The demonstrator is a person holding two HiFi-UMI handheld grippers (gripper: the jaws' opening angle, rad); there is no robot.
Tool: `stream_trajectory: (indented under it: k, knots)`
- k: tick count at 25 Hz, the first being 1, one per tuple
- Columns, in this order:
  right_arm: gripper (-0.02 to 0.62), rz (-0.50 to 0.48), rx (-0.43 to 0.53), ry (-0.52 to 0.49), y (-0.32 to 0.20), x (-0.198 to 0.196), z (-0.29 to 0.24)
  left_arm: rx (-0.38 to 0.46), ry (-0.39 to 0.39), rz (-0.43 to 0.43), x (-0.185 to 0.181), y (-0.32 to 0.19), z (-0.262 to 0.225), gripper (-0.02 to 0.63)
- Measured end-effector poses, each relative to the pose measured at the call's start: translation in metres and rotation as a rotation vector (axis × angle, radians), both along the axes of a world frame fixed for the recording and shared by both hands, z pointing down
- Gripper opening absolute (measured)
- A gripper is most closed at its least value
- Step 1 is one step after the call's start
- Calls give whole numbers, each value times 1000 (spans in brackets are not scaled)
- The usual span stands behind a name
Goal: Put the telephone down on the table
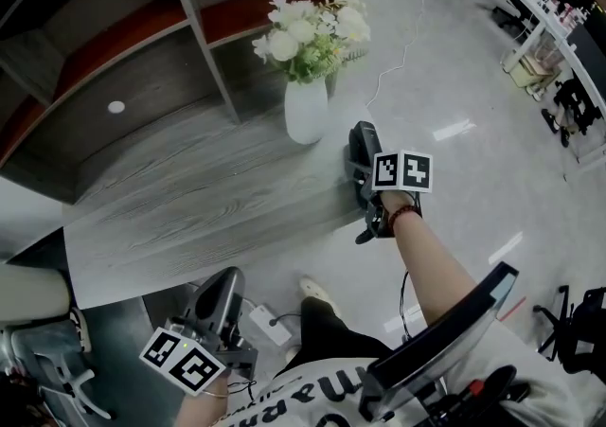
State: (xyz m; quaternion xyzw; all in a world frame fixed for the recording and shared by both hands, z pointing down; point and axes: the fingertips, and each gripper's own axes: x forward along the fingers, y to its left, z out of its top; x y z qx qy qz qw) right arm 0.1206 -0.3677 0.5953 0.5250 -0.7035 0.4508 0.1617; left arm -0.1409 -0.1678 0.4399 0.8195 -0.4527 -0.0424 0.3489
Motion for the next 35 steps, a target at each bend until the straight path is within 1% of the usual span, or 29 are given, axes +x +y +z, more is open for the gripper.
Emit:
stream_trajectory:
  k: [4,18,25,35]
  knots:
    - [284,0,-21,60,-1,-1,3,4,0,-4,-4,2,-1,9]
    - [284,-17,-63,216,-5,-3,9,7,24,-13,-6,1,0,9]
    - [284,-25,-66,234,-4,-4,10,1,31,-24,-9,3,2,9]
    - [284,-44,-76,301,-3,-5,10,-2,36,-39,-10,4,3,9]
